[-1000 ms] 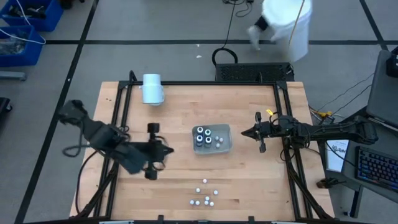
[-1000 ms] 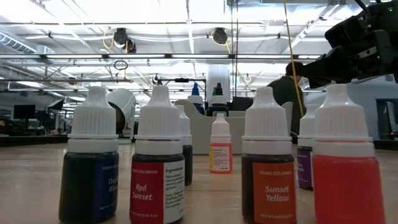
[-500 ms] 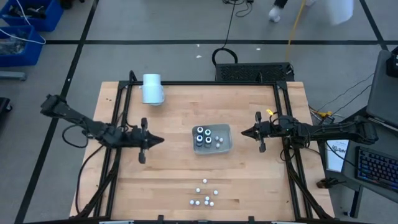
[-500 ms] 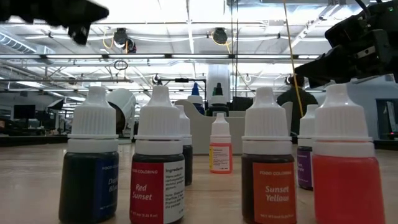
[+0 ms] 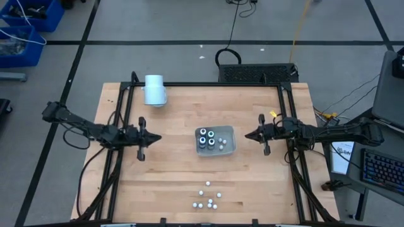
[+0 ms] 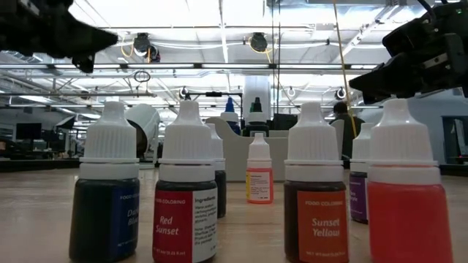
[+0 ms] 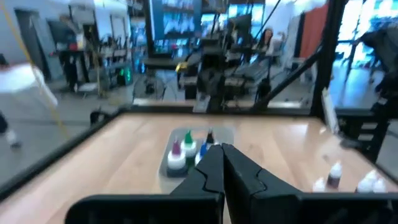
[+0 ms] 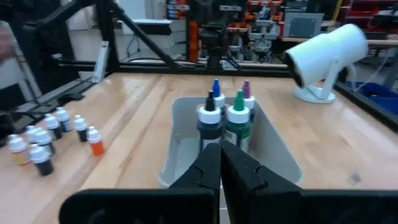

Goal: Pick & Place food coloring
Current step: Put the small purple food coloring bottle into the gray bin

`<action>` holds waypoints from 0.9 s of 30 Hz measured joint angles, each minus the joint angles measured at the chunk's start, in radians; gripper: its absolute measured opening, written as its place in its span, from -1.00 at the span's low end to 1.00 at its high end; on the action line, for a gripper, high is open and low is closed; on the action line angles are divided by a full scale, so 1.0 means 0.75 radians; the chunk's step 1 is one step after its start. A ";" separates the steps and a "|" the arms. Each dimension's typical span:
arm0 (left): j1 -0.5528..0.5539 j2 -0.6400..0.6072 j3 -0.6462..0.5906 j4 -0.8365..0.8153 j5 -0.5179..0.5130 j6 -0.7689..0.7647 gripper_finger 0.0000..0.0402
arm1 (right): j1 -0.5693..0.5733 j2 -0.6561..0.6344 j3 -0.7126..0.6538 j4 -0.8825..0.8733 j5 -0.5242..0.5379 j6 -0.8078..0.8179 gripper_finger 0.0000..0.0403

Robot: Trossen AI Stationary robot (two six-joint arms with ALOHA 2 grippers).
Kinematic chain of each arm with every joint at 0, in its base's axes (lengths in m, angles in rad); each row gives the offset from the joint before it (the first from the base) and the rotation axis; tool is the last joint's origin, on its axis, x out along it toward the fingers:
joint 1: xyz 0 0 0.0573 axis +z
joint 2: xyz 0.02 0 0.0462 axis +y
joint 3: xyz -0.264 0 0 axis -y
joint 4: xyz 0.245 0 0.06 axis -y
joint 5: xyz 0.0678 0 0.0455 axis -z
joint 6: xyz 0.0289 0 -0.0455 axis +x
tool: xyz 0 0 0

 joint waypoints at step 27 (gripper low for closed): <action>-0.005 0.305 -0.001 -0.199 -0.096 -0.451 -0.88 | 0.892 1.411 1.394 -0.996 0.492 0.003 -1.00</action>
